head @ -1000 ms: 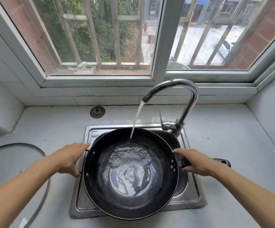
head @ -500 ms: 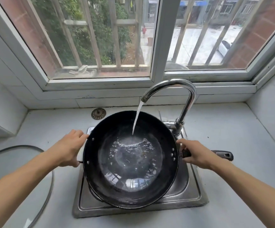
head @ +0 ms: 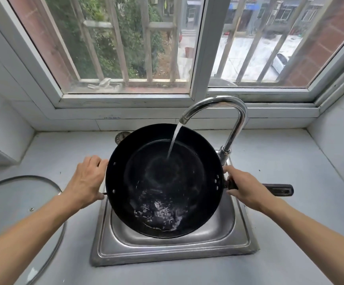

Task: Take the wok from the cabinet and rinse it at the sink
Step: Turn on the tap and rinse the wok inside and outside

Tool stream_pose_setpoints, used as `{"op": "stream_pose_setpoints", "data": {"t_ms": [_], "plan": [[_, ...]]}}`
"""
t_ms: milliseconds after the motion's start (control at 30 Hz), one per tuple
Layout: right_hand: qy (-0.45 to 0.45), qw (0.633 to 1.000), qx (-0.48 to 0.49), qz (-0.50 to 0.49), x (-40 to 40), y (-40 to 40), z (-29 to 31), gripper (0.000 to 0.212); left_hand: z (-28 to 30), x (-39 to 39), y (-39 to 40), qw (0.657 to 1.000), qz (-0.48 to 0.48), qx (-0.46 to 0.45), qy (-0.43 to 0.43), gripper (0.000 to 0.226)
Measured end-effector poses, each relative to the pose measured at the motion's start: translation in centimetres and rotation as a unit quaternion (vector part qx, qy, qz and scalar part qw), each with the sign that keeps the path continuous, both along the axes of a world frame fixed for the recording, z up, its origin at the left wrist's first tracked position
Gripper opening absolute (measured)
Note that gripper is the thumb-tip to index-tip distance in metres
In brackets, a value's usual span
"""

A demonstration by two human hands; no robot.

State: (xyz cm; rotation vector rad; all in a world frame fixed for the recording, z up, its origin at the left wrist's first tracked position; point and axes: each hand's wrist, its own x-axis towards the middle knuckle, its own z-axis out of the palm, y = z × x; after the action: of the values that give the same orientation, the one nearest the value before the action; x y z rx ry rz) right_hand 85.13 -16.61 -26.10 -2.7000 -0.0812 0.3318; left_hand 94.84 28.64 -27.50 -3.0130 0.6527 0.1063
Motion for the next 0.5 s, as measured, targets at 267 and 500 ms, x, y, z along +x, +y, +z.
{"op": "stream_pose_setpoints", "data": {"t_ms": [267, 500], "plan": [[-0.062, 0.997, -0.041, -0.009, -0.9, 0.4, -1.1, 0.052, 0.2, -1.0, -0.2, 0.994, 0.059, -0.087, 0.023, 0.025], [-0.045, 0.998, -0.038, 0.024, -1.3, 0.1, -0.9, 0.043, 0.1, -1.0, 0.6, 0.995, 0.060, -0.073, -0.010, 0.027]]}}
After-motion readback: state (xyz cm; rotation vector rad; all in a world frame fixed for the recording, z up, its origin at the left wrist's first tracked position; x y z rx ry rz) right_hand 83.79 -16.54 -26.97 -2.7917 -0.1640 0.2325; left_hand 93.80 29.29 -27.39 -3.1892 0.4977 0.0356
